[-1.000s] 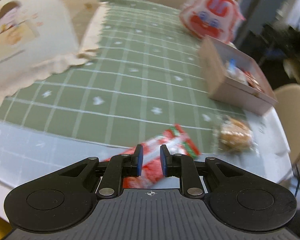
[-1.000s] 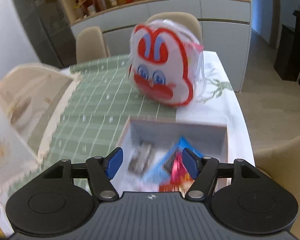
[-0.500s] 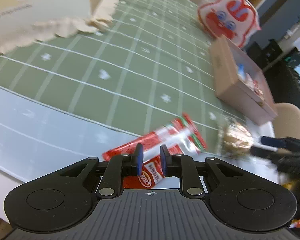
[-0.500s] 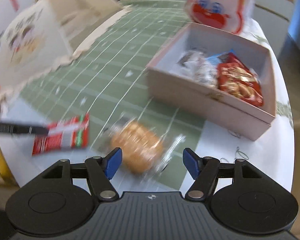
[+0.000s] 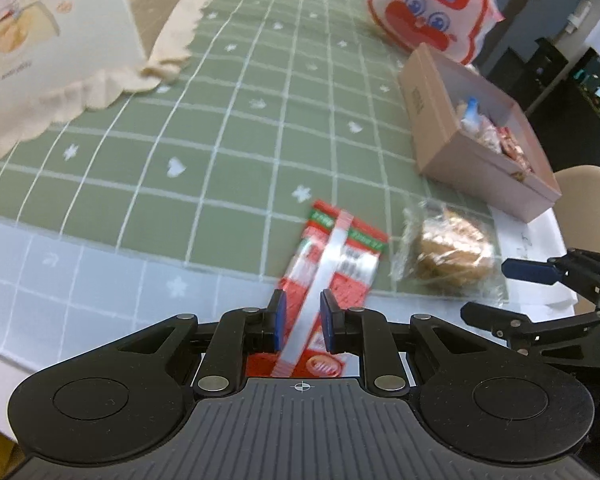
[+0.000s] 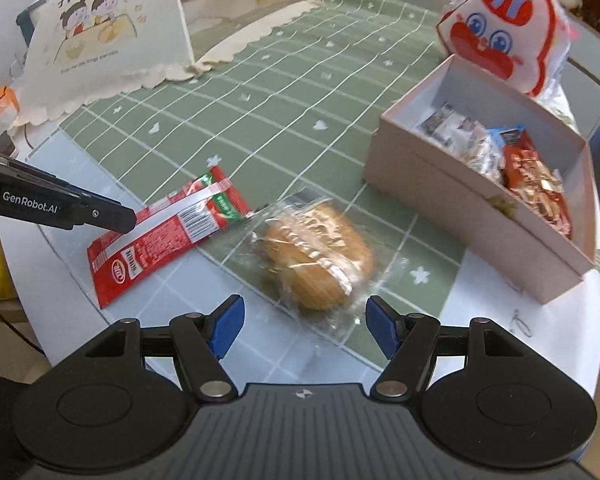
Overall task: Organize snacks
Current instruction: 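Grasp the red-white stick snack packet with the left tool and lift it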
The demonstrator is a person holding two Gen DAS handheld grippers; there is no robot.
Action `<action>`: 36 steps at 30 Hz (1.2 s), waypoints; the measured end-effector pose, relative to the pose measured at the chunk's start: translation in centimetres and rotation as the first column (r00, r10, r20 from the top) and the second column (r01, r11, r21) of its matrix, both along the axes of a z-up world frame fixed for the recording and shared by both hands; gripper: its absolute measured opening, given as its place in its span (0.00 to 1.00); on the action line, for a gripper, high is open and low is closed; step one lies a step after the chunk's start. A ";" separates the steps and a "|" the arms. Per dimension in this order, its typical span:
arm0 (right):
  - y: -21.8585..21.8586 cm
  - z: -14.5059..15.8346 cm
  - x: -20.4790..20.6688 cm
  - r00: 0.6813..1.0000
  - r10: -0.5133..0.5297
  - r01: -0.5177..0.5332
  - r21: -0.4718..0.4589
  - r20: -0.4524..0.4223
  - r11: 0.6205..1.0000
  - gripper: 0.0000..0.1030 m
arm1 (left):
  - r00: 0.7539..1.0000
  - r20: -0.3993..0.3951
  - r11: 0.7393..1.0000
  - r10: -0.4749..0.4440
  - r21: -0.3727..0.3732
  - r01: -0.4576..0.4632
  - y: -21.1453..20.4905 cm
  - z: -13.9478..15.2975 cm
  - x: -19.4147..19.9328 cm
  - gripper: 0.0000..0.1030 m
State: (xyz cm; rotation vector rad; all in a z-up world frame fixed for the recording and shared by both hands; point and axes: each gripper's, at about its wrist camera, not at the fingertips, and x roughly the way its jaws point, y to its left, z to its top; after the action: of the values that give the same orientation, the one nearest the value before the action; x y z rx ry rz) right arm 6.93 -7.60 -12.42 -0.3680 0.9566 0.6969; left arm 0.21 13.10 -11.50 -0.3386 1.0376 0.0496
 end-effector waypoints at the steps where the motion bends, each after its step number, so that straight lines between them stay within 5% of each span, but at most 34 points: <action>1: -0.4 0.1 0.1 1.000 -0.009 0.009 0.005 0.002 1.000 0.66 | 1.000 0.007 1.000 -0.017 0.008 0.017 -0.4 0.1 0.3 0.21; 6: -2.4 -0.2 0.9 0.997 -0.072 0.072 0.003 0.001 0.997 0.66 | 0.988 -0.012 0.980 -0.155 0.121 0.155 -3.8 -0.3 1.5 0.22; 10: -3.9 -0.7 1.3 0.994 -0.112 0.112 0.004 -0.012 0.994 0.66 | 0.965 -0.038 0.920 -0.258 0.296 0.257 -6.8 -1.1 1.4 0.24; 12: -4.2 -1.0 1.4 0.993 -0.113 0.113 0.003 -0.014 0.994 0.66 | 0.968 -0.036 0.914 -0.250 0.321 0.248 -7.1 -1.2 1.2 0.24; 22: -3.7 -2.5 1.8 0.996 -0.076 0.076 0.003 -0.041 0.997 0.68 | 0.999 -0.032 0.933 -0.037 0.358 0.046 -4.4 -1.3 0.7 0.24; 28: -3.3 -2.8 1.5 0.998 -0.045 0.045 -0.004 -0.033 0.999 0.77 | 0.997 -0.019 0.959 0.081 0.274 -0.072 -2.6 -1.0 0.4 0.24; 36: -3.2 -3.0 1.4 0.999 -0.032 0.032 0.005 -0.022 0.999 0.82 | 0.999 -0.017 0.987 0.046 0.154 -0.043 -2.6 -1.1 1.0 0.66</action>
State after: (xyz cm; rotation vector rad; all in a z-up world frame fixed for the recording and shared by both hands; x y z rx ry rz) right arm 8.34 -10.82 -15.46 -0.3399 0.9796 0.6754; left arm 1.23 10.54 -12.55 -0.2216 1.0398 0.1722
